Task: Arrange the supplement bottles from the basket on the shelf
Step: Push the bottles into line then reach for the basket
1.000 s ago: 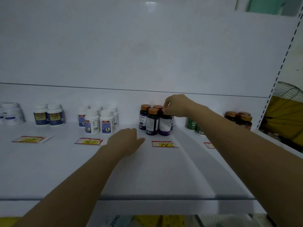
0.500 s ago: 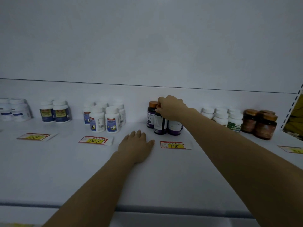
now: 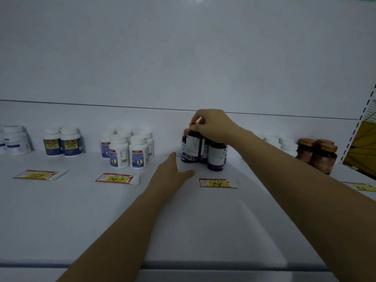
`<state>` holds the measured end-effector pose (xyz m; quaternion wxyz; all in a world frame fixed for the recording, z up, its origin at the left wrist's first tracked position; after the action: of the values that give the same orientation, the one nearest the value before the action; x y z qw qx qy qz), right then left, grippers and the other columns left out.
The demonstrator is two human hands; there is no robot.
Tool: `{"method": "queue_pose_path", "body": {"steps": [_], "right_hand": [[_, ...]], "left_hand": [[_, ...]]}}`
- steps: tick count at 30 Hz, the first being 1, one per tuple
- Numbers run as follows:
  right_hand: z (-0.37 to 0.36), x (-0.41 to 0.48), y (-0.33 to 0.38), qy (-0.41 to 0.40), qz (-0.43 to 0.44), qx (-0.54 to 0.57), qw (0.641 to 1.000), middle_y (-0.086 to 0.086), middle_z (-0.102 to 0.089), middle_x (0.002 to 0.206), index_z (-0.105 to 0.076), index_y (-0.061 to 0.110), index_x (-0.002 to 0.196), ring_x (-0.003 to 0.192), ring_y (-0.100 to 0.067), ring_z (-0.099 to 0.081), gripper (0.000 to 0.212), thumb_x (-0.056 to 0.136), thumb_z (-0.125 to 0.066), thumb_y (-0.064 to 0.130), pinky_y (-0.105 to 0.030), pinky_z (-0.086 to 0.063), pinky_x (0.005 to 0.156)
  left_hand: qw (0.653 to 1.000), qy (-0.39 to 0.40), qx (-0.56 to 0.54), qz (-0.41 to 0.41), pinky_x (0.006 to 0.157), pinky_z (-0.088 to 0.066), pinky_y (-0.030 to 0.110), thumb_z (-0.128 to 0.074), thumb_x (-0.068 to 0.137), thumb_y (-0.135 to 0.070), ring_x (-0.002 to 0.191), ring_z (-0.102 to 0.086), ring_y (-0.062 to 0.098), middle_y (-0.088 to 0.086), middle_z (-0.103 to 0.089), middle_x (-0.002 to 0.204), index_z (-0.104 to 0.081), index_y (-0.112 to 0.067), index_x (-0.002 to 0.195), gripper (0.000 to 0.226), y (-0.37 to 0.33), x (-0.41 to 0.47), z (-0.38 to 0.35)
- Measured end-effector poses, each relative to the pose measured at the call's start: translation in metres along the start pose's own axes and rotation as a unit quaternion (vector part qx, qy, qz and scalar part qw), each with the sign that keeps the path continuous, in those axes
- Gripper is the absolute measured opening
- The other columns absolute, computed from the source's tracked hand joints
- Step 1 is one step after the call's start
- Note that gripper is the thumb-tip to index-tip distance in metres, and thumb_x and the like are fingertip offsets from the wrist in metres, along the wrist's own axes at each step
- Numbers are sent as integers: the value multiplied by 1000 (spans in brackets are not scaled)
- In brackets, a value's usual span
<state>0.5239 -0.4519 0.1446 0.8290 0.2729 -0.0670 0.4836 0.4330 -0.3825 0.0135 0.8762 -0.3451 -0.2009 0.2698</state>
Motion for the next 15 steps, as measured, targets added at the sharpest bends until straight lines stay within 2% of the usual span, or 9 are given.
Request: {"method": "queue_pose_path", "body": {"steps": [2,4,7,9,13,15], "right_hand": [[12,-3,6,-14,1,53,998,1,-60,104,-63,20,110,87,-15,-58,22,91,-59,31,-17,-48,65],[16,-6,8,-15,-9,95,995,0,-64,104,-65,22,105,87,-16,-64,20,90,-61,33,-28,-57,76],[14,-9,1,-13,-32,149,988,2,-68,101,-68,22,100,87,-18,-69,19,88,-63,35,-34,-58,83],[9,-12,-7,-11,-50,181,982,2,-70,97,-70,22,94,88,-19,-69,16,87,-63,35,-34,-57,84],[-3,-16,-25,-3,-83,229,970,-1,-72,96,-71,18,93,90,-20,-70,17,88,-64,33,-31,-57,84],[-5,-17,-31,-3,-89,235,968,-4,-72,98,-72,14,98,93,-21,-69,22,88,-64,32,-34,-57,87]], "left_hand": [[995,7,-104,-4,107,-32,35,-70,80,-39,136,-35,20,4,-33,151,-15,-17,149,91,-5,2,2],[986,10,-166,-16,103,-37,31,-73,79,-34,129,-44,17,3,-43,145,-29,-17,145,81,-10,2,5],[982,-12,-180,-57,78,-40,15,-72,80,-31,101,-57,10,-1,-62,122,-55,-17,125,51,-22,-4,17],[980,-12,-187,-61,68,-38,9,-74,78,-31,92,-58,7,-1,-65,113,-59,-16,121,47,-25,-7,19],[982,5,-177,-60,58,-36,4,-76,75,-33,78,-54,-5,-8,-60,98,-59,-15,119,50,-27,-11,16],[982,10,-177,-58,60,-36,5,-77,74,-33,75,-52,-7,-9,-58,96,-59,-16,120,52,-28,-12,15]]}}
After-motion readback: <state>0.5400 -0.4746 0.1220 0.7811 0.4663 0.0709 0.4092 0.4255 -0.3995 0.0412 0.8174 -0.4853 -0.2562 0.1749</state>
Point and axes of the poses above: each hand's wrist, its own x-axis towards the middle knuckle, its own z-axis out of the back of the hand, y = z × x, the point moved 10 cm from there along x, towards the middle knuckle
